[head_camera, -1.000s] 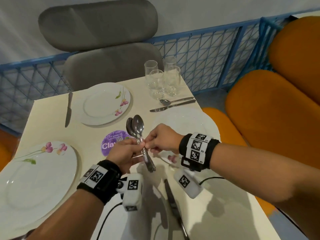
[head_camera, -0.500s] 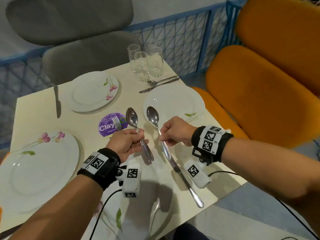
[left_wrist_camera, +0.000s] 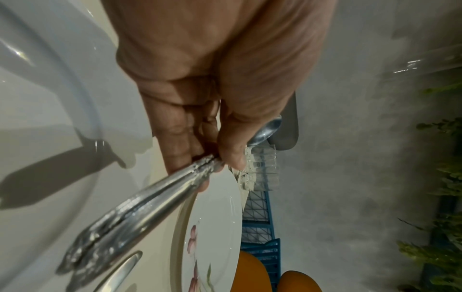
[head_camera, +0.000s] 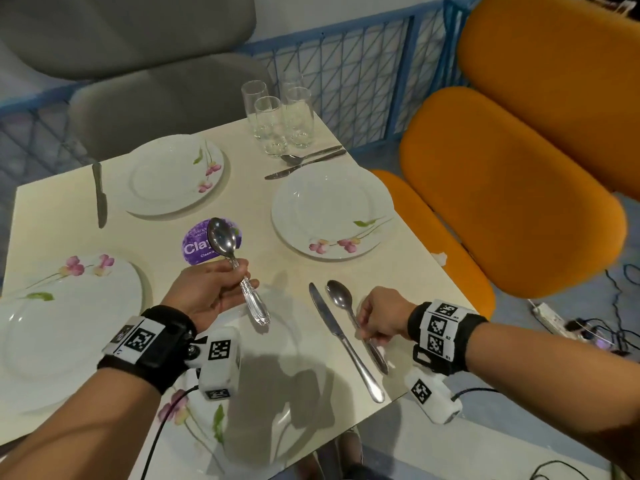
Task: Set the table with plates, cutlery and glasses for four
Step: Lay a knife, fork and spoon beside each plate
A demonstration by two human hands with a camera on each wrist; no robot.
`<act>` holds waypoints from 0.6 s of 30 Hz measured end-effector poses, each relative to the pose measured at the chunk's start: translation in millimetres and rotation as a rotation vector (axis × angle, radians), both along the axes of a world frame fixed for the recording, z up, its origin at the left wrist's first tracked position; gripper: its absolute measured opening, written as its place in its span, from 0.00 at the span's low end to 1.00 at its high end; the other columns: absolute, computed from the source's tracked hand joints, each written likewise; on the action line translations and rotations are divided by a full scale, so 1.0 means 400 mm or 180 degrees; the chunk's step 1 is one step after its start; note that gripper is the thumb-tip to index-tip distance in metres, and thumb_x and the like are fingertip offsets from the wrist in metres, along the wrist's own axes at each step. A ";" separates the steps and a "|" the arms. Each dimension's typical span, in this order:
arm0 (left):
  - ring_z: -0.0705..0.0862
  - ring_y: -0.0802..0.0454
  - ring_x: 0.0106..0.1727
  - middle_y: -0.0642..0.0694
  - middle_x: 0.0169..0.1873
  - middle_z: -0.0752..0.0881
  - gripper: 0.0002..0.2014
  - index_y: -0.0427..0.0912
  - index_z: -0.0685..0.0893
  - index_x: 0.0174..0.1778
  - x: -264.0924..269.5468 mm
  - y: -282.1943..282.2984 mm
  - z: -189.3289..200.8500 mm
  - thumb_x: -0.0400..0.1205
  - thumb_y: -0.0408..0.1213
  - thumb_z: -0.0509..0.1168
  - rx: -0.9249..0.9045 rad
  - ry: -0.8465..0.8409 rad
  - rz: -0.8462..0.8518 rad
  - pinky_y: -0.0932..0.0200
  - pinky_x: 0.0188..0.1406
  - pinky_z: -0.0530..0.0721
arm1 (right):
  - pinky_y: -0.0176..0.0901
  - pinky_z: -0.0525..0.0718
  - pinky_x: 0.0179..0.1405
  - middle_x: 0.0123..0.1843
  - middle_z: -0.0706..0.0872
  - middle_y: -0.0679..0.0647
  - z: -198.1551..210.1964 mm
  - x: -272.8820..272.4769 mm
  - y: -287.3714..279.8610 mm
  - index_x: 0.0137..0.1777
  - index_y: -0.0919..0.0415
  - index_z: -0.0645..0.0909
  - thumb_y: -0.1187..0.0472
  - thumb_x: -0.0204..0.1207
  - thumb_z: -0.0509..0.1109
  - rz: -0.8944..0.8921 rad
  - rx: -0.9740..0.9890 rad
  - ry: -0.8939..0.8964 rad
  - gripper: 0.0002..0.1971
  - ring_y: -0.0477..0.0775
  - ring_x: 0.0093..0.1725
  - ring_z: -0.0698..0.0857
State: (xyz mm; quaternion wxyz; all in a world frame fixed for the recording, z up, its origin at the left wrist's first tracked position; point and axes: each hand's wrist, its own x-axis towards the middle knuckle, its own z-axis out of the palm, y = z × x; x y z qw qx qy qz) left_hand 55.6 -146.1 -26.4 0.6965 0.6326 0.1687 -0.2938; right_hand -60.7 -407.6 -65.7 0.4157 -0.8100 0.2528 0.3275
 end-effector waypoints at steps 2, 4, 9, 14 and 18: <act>0.91 0.39 0.45 0.38 0.39 0.86 0.06 0.30 0.85 0.51 -0.002 0.003 -0.003 0.80 0.24 0.66 -0.0001 0.0000 0.0020 0.47 0.49 0.89 | 0.42 0.88 0.30 0.26 0.86 0.57 -0.010 -0.006 0.002 0.34 0.65 0.85 0.72 0.67 0.80 0.0020 -0.0061 -0.0023 0.07 0.53 0.22 0.83; 0.91 0.41 0.43 0.37 0.41 0.86 0.07 0.29 0.85 0.52 -0.003 0.007 -0.006 0.80 0.24 0.66 -0.0022 0.0000 0.0041 0.46 0.48 0.89 | 0.42 0.89 0.31 0.27 0.87 0.58 -0.016 -0.008 0.002 0.36 0.67 0.86 0.70 0.66 0.81 0.0102 -0.0162 -0.0048 0.05 0.54 0.24 0.85; 0.92 0.44 0.38 0.37 0.41 0.85 0.07 0.29 0.83 0.52 -0.011 0.005 -0.001 0.81 0.24 0.64 -0.0053 0.0001 0.0082 0.54 0.37 0.91 | 0.43 0.89 0.33 0.31 0.90 0.61 -0.018 -0.019 0.001 0.41 0.69 0.88 0.69 0.65 0.81 0.0229 -0.0247 -0.0095 0.07 0.54 0.27 0.87; 0.92 0.44 0.40 0.38 0.41 0.85 0.07 0.29 0.83 0.53 -0.008 0.003 0.005 0.81 0.24 0.64 -0.0037 -0.0006 0.0104 0.55 0.36 0.91 | 0.45 0.89 0.34 0.35 0.91 0.63 -0.015 -0.023 0.009 0.42 0.70 0.87 0.70 0.66 0.80 0.0347 -0.0304 -0.0120 0.07 0.55 0.28 0.87; 0.92 0.45 0.38 0.38 0.41 0.85 0.08 0.29 0.83 0.54 -0.007 0.004 0.004 0.81 0.24 0.64 -0.0034 0.0004 0.0088 0.55 0.35 0.91 | 0.39 0.87 0.30 0.33 0.90 0.61 -0.012 -0.023 0.013 0.41 0.69 0.87 0.71 0.65 0.80 0.0463 -0.0360 -0.0120 0.06 0.53 0.27 0.86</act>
